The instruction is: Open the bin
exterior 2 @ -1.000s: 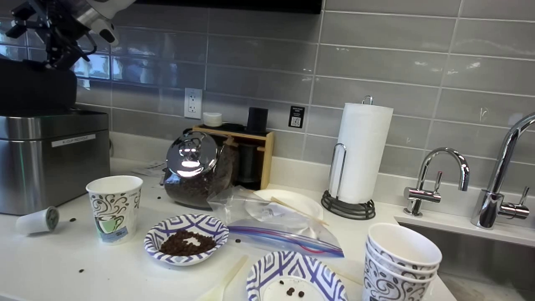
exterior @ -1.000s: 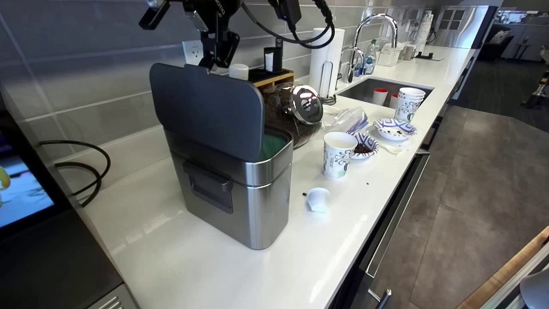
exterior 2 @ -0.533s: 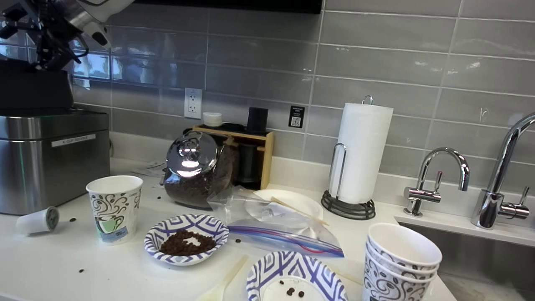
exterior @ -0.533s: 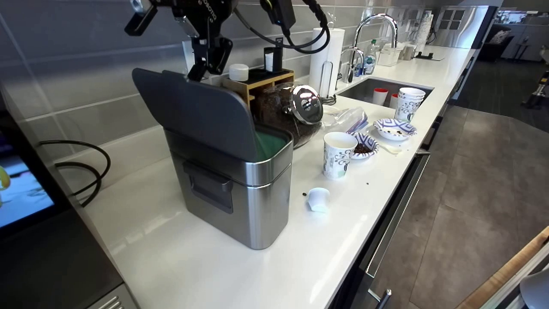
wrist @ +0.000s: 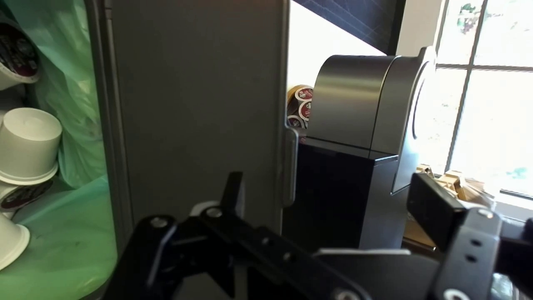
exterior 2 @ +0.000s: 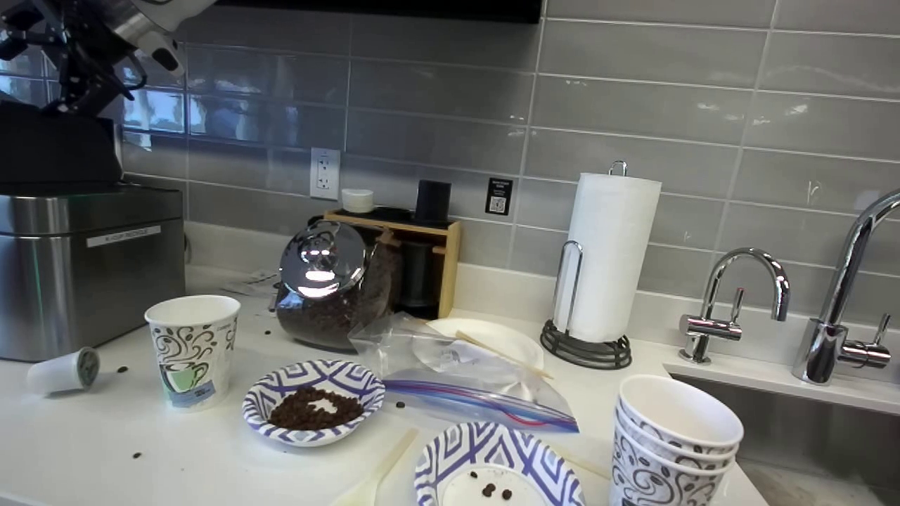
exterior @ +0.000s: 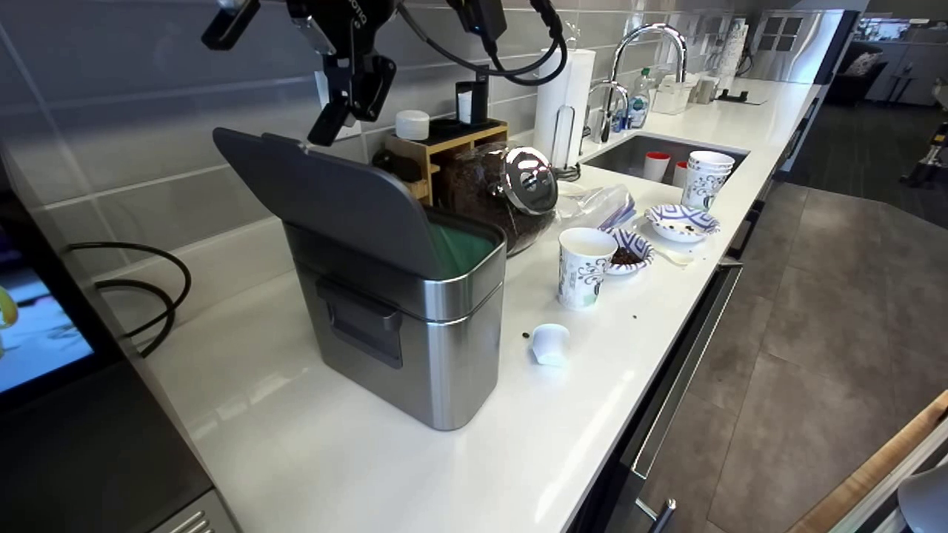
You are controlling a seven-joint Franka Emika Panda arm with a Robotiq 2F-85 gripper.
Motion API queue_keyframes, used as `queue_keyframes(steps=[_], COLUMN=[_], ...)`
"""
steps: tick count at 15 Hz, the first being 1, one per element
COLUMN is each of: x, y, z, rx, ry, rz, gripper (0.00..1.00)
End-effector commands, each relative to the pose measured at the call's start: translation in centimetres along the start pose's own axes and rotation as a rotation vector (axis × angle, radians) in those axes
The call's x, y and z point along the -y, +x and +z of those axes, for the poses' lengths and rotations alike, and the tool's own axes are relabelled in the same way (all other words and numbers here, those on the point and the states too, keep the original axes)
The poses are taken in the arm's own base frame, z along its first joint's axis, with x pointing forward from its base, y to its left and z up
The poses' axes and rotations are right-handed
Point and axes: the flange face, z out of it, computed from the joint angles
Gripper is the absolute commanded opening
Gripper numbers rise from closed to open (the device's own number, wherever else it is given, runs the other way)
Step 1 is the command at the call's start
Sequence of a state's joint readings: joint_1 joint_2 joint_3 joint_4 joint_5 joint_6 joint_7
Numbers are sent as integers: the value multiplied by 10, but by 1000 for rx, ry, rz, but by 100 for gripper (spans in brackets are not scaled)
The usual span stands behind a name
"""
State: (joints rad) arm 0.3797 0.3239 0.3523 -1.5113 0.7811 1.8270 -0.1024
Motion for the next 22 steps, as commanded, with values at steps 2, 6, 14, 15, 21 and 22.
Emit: queue_keyframes(steps=[2, 6, 14, 15, 21, 22], x=[3, 4, -11, -14, -22, -24], y=[-7, -21, -53, -57, -94, -100], z=[-4, -10, -12, -10, 0, -1], rx=[38, 71, 144, 154, 227, 223], ry=[-43, -86, -68, -67, -63, -80], rz=[28, 32, 124, 140, 225, 227], gripper=[100, 100, 100, 100, 100, 100])
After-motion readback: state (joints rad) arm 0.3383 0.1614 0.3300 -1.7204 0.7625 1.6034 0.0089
